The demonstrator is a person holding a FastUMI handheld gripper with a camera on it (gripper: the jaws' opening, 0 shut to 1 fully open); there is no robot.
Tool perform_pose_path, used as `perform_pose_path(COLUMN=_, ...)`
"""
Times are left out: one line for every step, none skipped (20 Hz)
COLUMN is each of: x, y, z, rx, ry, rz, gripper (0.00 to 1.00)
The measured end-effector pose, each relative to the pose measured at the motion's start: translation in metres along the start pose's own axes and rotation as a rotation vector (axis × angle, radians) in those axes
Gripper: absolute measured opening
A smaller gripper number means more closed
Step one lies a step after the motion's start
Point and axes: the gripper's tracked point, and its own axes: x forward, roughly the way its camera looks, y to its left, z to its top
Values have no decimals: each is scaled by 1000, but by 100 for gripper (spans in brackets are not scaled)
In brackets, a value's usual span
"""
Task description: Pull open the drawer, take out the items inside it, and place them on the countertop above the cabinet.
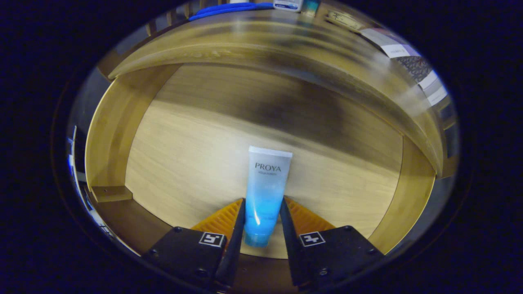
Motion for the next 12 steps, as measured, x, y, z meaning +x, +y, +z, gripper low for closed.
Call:
perform_pose_path(x=-2, y=-1, z=-1, rx=10, ry=-28, rz=0, gripper=52)
perform_pose_path(x=-5, y=0, z=-2, rx=13, ry=-51, rz=6, gripper=51)
perform_pose_path(x=-7, y=-1, z=-1, rx=21, ry=-68, rz=10, gripper=49)
perform_pose_path(x=-9, y=-1, z=-1, rx=24, ry=-80, rz=18, gripper=48)
perform_pose_path(x=-11, y=-2, z=-3, rx=23, ry=-81, rz=23, gripper=48)
perform_pose_path(x=-14, y=-2, z=-1, rx=28, ry=-103, rz=30, gripper=48)
perform_pose_path(x=-17, y=-4, z=-2, rx=30, ry=-115, rz=33, gripper=48)
perform_pose_path(x=-21, y=-5, z=0, rx=42, ry=-136, rz=37, gripper=48)
perform_pose_path(x=-25, y=-6, z=1, rx=48, ry=-151, rz=40, gripper=48)
perform_pose_path(x=-30, y=-9, z=3, rx=48, ry=-169, rz=40, gripper=48)
perform_pose_path(x=-33, y=-9, z=3, rx=52, ry=-183, rz=40, gripper=48)
perform_pose_path(x=-35, y=-9, z=2, rx=49, ry=-194, rz=42, gripper=48)
